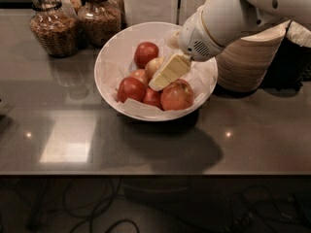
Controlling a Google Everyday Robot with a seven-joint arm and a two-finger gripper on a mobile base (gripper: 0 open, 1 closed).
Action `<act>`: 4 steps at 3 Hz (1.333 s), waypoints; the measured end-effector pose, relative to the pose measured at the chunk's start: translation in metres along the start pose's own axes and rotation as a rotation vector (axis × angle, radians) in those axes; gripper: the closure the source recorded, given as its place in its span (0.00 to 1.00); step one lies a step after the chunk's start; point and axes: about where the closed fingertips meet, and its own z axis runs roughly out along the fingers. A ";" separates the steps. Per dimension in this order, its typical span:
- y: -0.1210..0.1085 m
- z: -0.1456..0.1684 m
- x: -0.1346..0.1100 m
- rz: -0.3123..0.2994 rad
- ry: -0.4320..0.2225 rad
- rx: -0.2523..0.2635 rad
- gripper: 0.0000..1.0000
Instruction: Pick apple from white bowl
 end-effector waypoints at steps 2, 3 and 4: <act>0.013 0.023 0.009 0.011 0.036 -0.046 0.22; 0.013 0.028 0.012 0.019 0.042 -0.056 0.22; 0.013 0.028 0.012 0.019 0.042 -0.056 0.41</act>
Offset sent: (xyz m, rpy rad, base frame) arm -0.0071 0.0153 -0.0418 -0.0377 0.0873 0.0260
